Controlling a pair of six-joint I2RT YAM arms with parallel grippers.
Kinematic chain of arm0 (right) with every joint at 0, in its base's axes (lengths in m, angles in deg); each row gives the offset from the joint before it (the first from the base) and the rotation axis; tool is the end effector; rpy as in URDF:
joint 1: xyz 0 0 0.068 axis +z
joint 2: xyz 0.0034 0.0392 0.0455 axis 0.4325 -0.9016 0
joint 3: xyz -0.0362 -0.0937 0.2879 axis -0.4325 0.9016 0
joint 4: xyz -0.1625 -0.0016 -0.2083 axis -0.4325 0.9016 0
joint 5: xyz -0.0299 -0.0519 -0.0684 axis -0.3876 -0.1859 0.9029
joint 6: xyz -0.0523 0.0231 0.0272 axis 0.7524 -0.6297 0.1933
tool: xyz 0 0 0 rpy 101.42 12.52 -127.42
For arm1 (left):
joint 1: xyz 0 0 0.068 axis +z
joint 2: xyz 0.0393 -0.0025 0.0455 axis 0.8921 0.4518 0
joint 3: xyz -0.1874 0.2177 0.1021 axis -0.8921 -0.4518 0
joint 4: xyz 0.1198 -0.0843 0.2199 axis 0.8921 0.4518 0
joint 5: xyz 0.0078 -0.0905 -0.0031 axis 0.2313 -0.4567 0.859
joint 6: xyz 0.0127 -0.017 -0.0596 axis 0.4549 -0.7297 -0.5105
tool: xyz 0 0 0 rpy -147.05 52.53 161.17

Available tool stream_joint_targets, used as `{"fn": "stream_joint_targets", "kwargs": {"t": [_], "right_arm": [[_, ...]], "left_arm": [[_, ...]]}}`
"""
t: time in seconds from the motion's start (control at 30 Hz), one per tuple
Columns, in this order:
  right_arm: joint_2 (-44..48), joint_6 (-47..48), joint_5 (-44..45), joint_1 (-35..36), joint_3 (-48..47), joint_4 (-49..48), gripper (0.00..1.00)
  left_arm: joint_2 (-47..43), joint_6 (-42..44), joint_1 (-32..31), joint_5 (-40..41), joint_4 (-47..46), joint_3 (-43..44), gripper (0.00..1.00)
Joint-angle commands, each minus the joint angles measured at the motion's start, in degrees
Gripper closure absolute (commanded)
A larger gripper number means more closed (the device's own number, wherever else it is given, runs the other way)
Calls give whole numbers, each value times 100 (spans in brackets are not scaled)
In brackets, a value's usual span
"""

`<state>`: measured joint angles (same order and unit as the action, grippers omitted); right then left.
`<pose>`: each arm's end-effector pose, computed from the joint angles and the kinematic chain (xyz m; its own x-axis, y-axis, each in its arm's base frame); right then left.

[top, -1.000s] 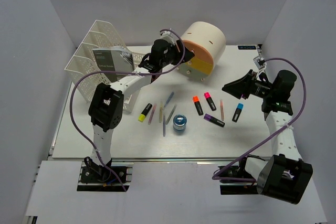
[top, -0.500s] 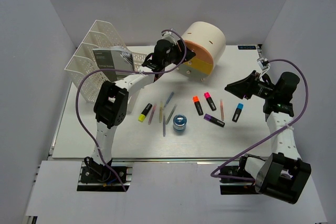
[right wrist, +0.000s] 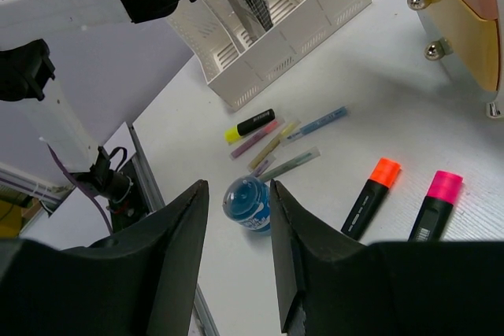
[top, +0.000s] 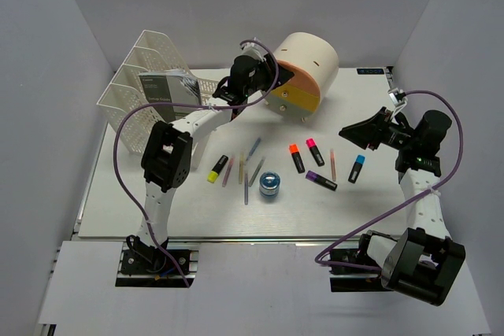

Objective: Organize the desk

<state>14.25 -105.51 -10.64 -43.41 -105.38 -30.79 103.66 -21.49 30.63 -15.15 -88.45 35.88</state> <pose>0.2231 -0.0225 0.3433 -0.4217 0.2618 -0.8681 -0.7158 0.4916 0.4960 0.4651 -0.3073 0.3024 -0.5991 -0.4662 -0.6510 0.3606 0.5688 -0.7392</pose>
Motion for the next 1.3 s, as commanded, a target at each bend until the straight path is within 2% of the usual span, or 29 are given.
{"fn": "stream_joint_targets", "kwargs": {"t": [0.0, 0.4, 0.5, 0.67, 0.73, 0.87, 1.27], "right_arm": [[15, -111, -124, -59, 18, -301, 58], [6, -252, -106, -147, 97, -495, 57], [6, -261, -124, -155, 106, -503, 58], [6, -261, -97, -155, 124, -556, 58], [6, -261, -115, -155, 115, -556, 58], [41, -226, -89, -164, 133, -556, 58], [-56, -50, -62, -182, 185, -547, 52]], "left_arm": [[86, -171, 26, 50, -111, 224, 49], [174, -338, 26, -20, -128, 251, 53], [183, -434, 26, -11, -198, 216, 58], [69, -426, 26, -29, -304, 40, 81], [-36, -408, 26, -38, -383, -65, 84], [-344, -399, 26, -64, -681, -731, 90], [-1644, -110, 87, -161, -998, -2236, 91]]}}
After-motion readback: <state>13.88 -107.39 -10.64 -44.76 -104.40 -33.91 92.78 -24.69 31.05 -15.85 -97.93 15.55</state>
